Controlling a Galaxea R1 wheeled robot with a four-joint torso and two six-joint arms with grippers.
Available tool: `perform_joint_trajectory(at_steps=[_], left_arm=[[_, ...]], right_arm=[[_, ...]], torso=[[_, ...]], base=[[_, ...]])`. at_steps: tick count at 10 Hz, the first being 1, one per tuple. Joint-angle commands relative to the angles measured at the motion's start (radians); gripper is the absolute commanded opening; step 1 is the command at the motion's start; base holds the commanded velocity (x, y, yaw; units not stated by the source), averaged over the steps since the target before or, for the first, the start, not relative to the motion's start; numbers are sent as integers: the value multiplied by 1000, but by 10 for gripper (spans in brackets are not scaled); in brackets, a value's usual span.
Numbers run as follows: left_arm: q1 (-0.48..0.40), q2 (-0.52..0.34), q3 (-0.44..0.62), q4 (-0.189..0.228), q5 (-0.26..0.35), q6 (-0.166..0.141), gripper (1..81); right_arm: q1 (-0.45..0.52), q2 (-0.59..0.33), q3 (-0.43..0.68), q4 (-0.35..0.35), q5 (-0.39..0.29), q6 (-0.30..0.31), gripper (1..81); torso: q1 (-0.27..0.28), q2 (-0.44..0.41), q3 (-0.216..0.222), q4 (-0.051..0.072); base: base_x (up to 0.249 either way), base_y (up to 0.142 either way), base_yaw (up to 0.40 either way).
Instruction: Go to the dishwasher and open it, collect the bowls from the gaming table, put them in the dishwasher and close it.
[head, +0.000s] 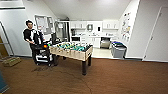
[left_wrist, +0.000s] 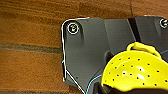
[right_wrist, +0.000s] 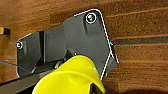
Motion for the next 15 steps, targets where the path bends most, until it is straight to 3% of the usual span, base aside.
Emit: perform_joint_trajectory(at_steps=[1, 6, 15], left_arm=[[-47, -10, -6, 12, 51, 3, 10], [-47, -12, -6, 13, 54, 3, 10], [-47, -17, 1, -2, 48, 0, 10]], right_arm=[[55, 27, -66, -23, -76, -4, 10], [55, 37, -66, -30, -83, -4, 10], [60, 37, -63, -34, -83, -4, 10]], torso=[[0, 0, 0, 0], [-1, 0, 0, 0], [-1, 0, 0, 0]], base=[[0, 0, -382], [0, 0, -359], [0, 0, -9]])
